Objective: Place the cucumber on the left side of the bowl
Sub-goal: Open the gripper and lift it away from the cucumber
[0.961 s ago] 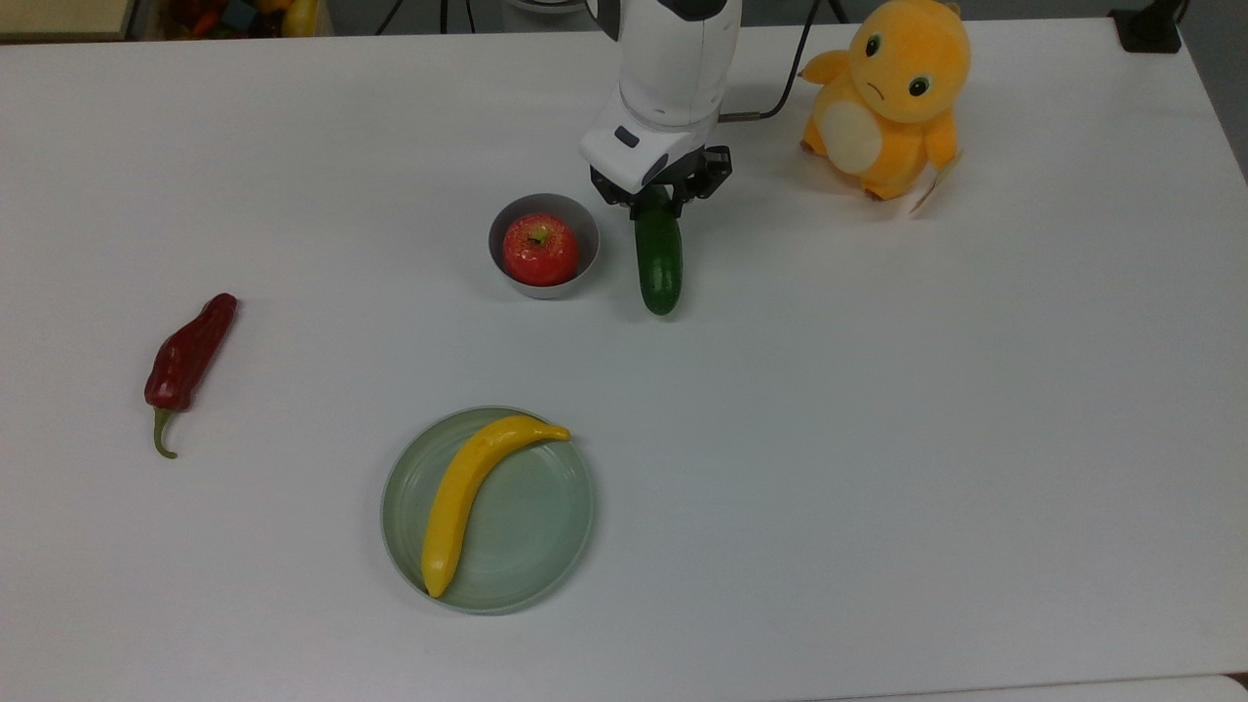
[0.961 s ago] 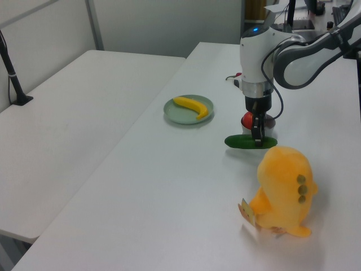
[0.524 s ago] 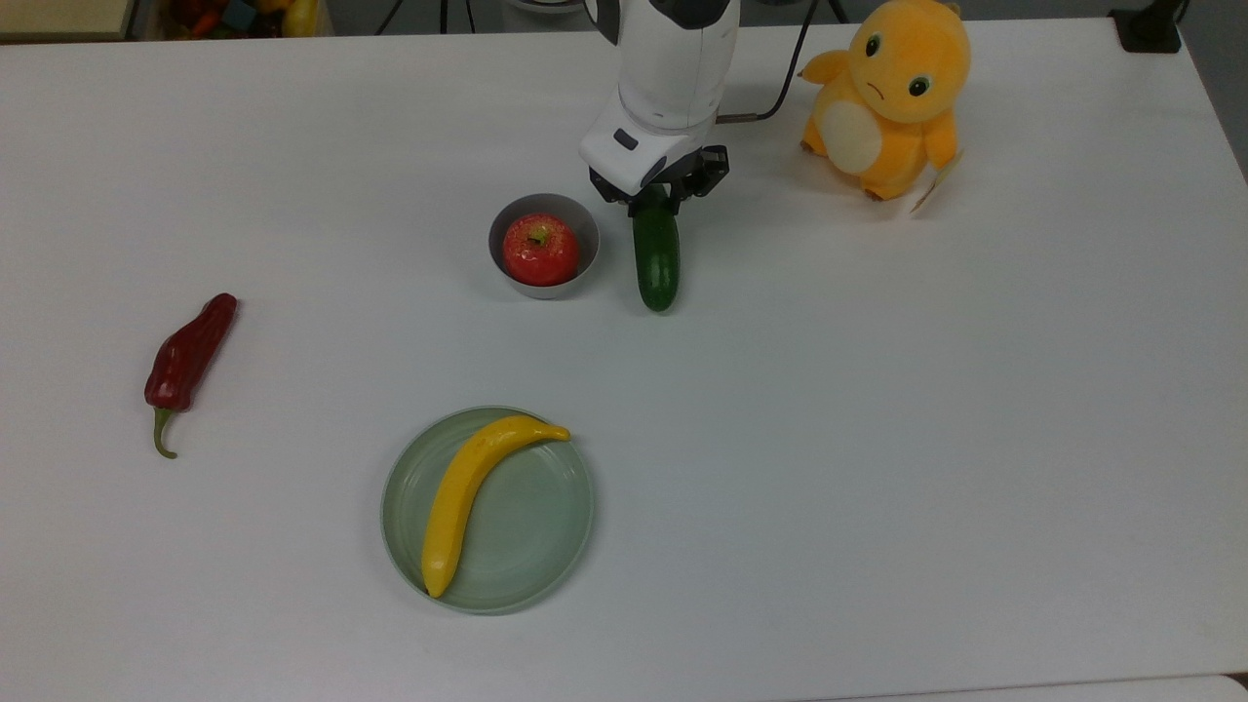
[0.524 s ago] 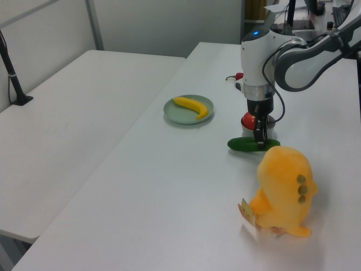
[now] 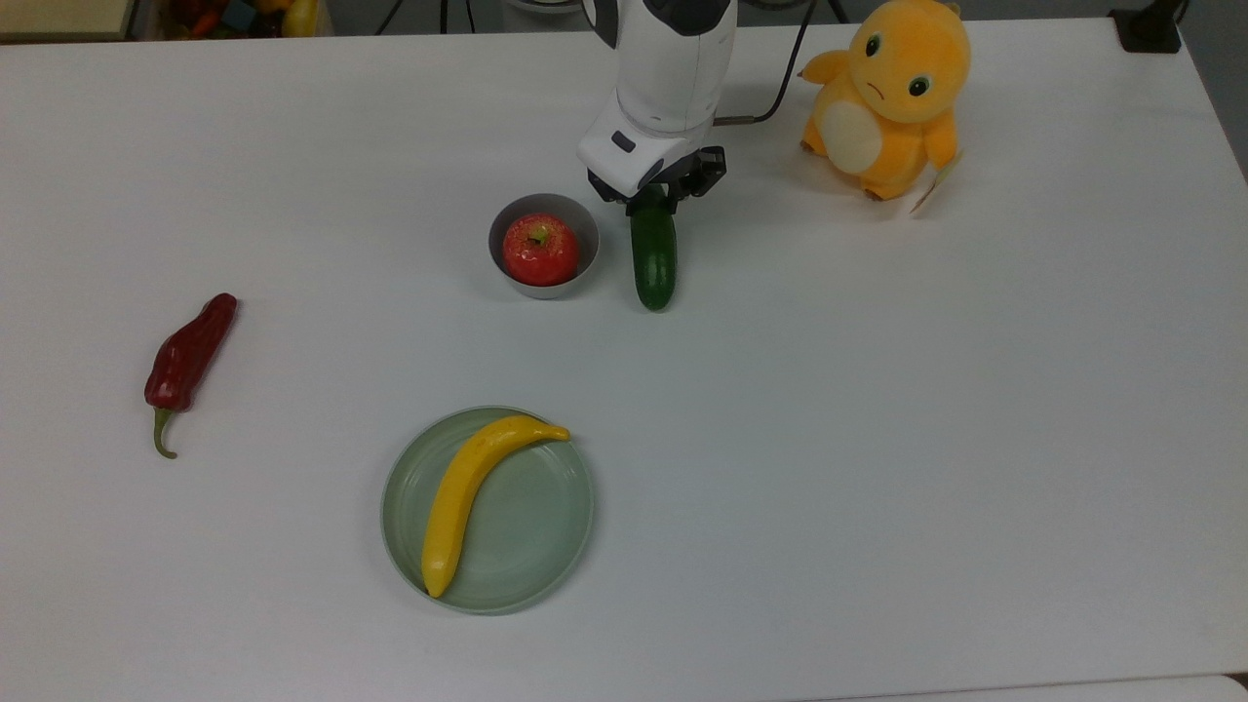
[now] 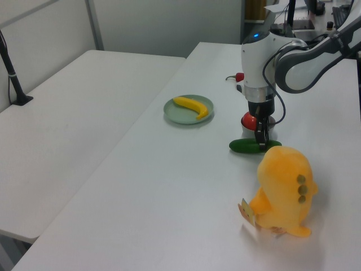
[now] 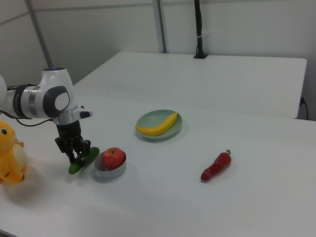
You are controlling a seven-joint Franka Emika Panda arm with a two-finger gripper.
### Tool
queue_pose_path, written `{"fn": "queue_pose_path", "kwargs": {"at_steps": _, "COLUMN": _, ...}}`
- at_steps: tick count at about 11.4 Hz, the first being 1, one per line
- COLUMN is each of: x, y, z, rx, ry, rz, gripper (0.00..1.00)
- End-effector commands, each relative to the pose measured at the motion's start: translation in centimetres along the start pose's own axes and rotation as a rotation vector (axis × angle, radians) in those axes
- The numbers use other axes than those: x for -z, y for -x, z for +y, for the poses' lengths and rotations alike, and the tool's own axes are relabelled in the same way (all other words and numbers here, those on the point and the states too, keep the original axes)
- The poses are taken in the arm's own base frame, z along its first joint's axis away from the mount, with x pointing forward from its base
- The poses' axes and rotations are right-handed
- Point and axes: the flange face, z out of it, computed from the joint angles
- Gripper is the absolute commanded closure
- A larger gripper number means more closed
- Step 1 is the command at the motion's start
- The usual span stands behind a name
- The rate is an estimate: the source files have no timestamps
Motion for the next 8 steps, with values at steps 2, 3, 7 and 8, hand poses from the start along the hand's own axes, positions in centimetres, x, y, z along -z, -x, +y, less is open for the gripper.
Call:
{"fn": "queue_pose_path", "kwargs": {"at_steps": 2, "x": 0.2, "y": 0.8, "z": 1.3, "rx": -0.096, "ry": 0.014, "rz": -0.046, "gripper": 0.38}}
{"fn": "queue_pose_path", "kwargs": {"at_steps": 3, "x": 0.1, "y": 0.9, "z": 1.3, "rx": -0.096, "ry": 0.017, "rz": -0.056, "gripper": 0.25}}
{"fn": "queue_pose_path", "kwargs": {"at_steps": 7, "x": 4.5, "y": 0.9, "z": 2.0, "rx": -0.110, "ry": 0.035, "rz": -0.094, "gripper": 0.00}}
{"fn": "queue_pose_path", "kwargs": {"at_steps": 8, "x": 7.1, "y": 0.7, "z": 3.1, "rx": -0.136, "ry": 0.031, "rz": -0.071, "gripper": 0.00}}
